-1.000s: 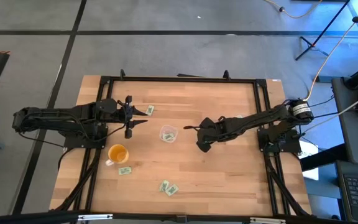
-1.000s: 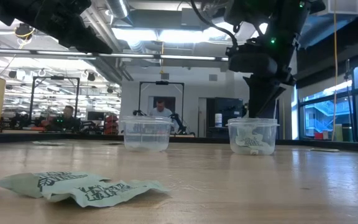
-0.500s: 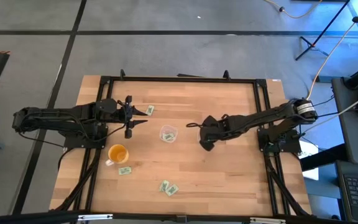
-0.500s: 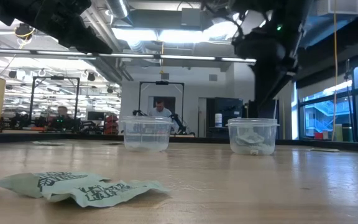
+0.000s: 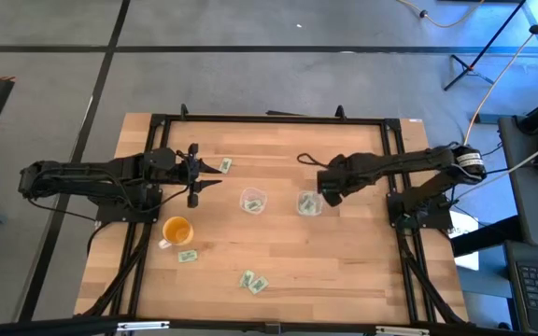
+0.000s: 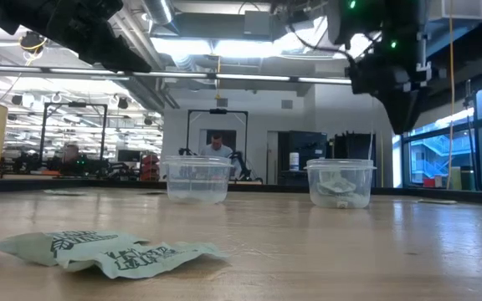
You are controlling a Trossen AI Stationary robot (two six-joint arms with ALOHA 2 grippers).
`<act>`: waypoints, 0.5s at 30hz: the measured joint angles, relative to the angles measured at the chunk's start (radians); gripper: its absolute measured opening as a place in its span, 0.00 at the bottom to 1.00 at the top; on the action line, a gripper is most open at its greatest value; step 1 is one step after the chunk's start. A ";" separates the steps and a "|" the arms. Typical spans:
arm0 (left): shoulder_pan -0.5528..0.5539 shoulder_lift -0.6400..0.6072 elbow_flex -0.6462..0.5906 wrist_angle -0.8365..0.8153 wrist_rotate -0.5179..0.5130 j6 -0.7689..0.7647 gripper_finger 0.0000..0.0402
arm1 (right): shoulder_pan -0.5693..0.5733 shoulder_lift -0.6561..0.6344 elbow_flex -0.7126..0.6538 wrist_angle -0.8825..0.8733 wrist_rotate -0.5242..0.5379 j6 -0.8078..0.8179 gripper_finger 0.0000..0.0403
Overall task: Pick and place Stevia / Truvia into bins
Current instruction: Put the stevia packet into the right transparent container
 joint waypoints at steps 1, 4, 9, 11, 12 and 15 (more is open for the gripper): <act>0.000 0.000 0.000 0.000 0.000 0.000 0.28 | -0.017 0.001 -0.008 0.002 -0.012 -0.018 0.32; 0.000 0.000 0.000 0.000 0.000 0.000 0.28 | -0.070 0.001 -0.050 0.009 -0.029 -0.050 0.32; 0.000 0.000 0.000 0.000 0.002 -0.003 0.28 | -0.150 0.001 -0.132 0.022 -0.037 -0.067 0.32; 0.000 0.000 0.000 0.000 0.002 -0.003 0.28 | -0.175 0.001 -0.162 0.042 -0.037 -0.088 0.32; 0.000 0.000 0.000 0.000 0.002 -0.003 0.28 | -0.187 0.001 -0.179 0.062 -0.038 -0.100 0.32; 0.000 0.000 0.000 0.000 0.003 -0.003 0.28 | -0.226 0.001 -0.228 0.127 -0.056 -0.141 0.32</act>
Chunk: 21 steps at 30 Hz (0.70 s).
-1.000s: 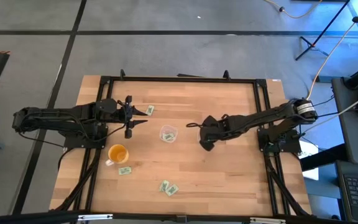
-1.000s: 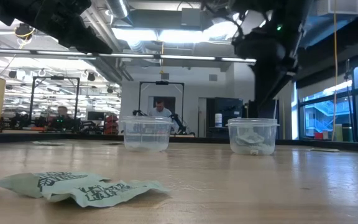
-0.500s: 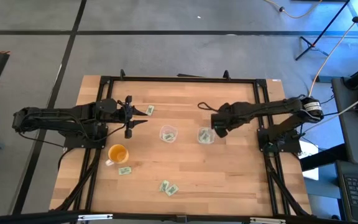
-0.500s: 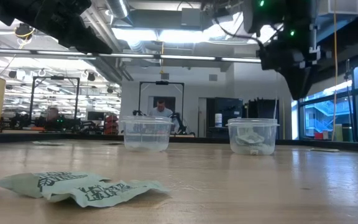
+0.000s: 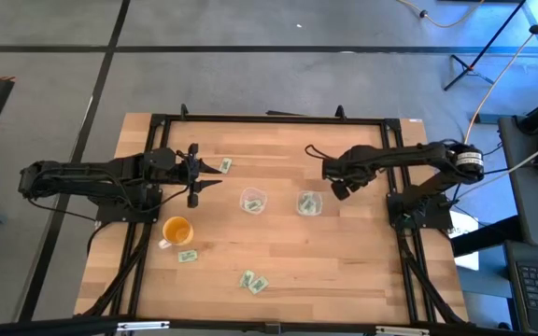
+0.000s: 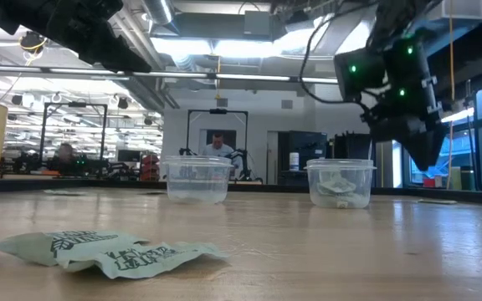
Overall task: Pick and place Stevia / Truvia into bins
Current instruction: Put the stevia packet into the right transparent container
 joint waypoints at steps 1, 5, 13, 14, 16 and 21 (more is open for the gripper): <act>0.000 0.000 0.000 0.000 0.000 0.000 0.28 | -0.013 0.000 -0.015 0.021 -0.004 -0.008 0.32; 0.000 0.000 0.000 0.000 0.000 0.000 0.28 | -0.061 0.000 -0.073 0.074 -0.005 -0.010 0.32; 0.000 0.000 0.000 0.000 0.000 0.000 0.28 | -0.129 0.000 -0.167 0.202 -0.048 -0.036 0.32; 0.000 0.000 0.000 0.000 0.000 0.000 0.28 | -0.135 0.000 -0.177 0.214 -0.048 -0.036 0.32; 0.000 0.000 0.000 0.000 0.000 0.000 0.28 | -0.147 0.000 -0.195 0.234 -0.048 -0.038 0.32; 0.000 0.000 0.000 0.000 0.000 0.001 0.28 | -0.180 0.000 -0.230 0.273 -0.064 -0.041 0.32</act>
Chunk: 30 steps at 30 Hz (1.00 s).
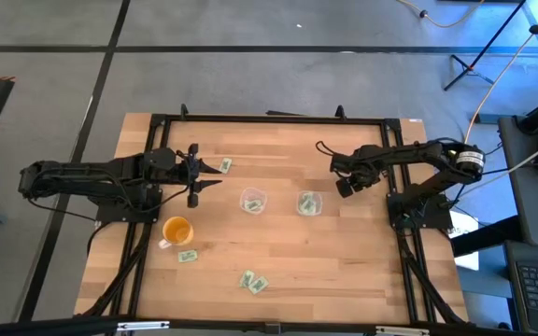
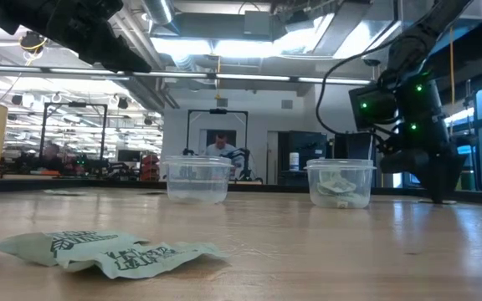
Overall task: Pick and place Stevia / Truvia into bins
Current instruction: Put the stevia packet into the right transparent container
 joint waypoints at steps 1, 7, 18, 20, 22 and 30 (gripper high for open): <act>0.000 0.000 0.000 0.000 0.000 0.000 0.28 | -0.004 -0.002 -0.005 0.012 -0.002 -0.006 0.32; 0.000 0.000 0.000 0.000 0.000 0.001 0.28 | -0.033 -0.003 -0.018 0.033 -0.027 -0.024 0.32; 0.000 0.000 0.000 0.000 0.000 0.003 0.28 | -0.047 -0.002 -0.019 0.050 -0.052 -0.022 0.15; 0.000 0.000 0.000 0.000 0.000 0.003 0.28 | -0.047 -0.001 -0.019 0.051 -0.053 -0.022 0.12; 0.000 0.000 0.000 0.000 0.000 0.003 0.28 | -0.047 -0.001 -0.019 0.052 -0.053 -0.021 0.09; 0.000 0.000 0.000 0.000 0.000 0.000 0.28 | -0.047 0.000 -0.021 0.049 -0.040 -0.021 0.01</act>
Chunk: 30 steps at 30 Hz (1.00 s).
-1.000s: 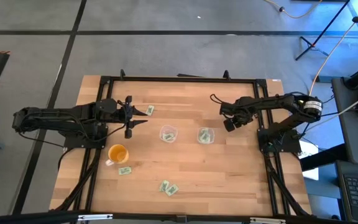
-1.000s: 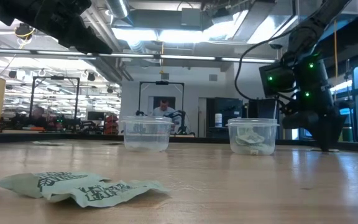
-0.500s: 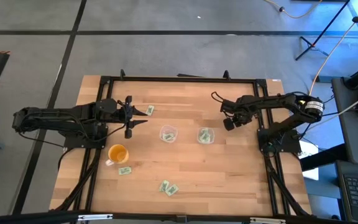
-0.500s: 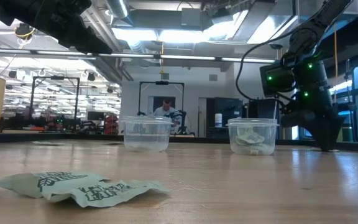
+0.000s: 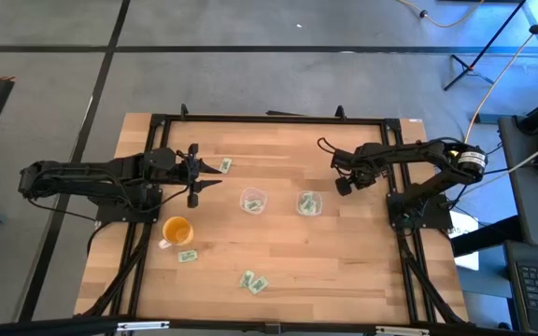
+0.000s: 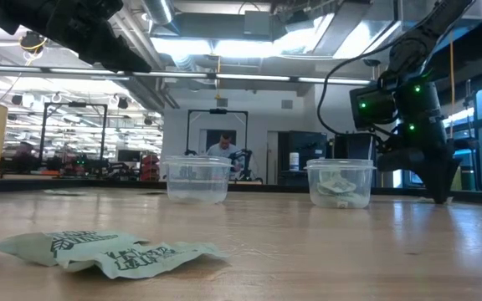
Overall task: Pick and place Stevia / Truvia into bins
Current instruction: Put the stevia packet into the right transparent container
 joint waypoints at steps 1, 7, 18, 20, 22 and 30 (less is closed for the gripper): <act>0.000 0.000 0.000 0.000 0.000 0.000 0.28 | 0.000 0.000 0.000 0.000 0.003 0.000 0.01; 0.000 0.000 0.000 0.000 0.000 0.000 0.28 | 0.024 0.007 0.048 -0.035 0.033 -0.015 0.00; 0.000 0.000 0.000 0.000 0.000 0.000 0.28 | 0.270 0.003 0.345 -0.029 0.016 -0.052 0.00; 0.000 0.000 0.000 0.000 0.000 0.000 0.28 | 0.329 0.002 0.396 -0.008 0.015 -0.054 0.00; 0.000 0.000 0.000 0.000 0.000 0.000 0.28 | 0.382 0.003 0.432 0.031 0.014 -0.054 0.00; 0.000 0.000 0.000 0.000 0.000 0.000 0.28 | 0.522 0.006 0.458 0.128 0.013 -0.025 0.00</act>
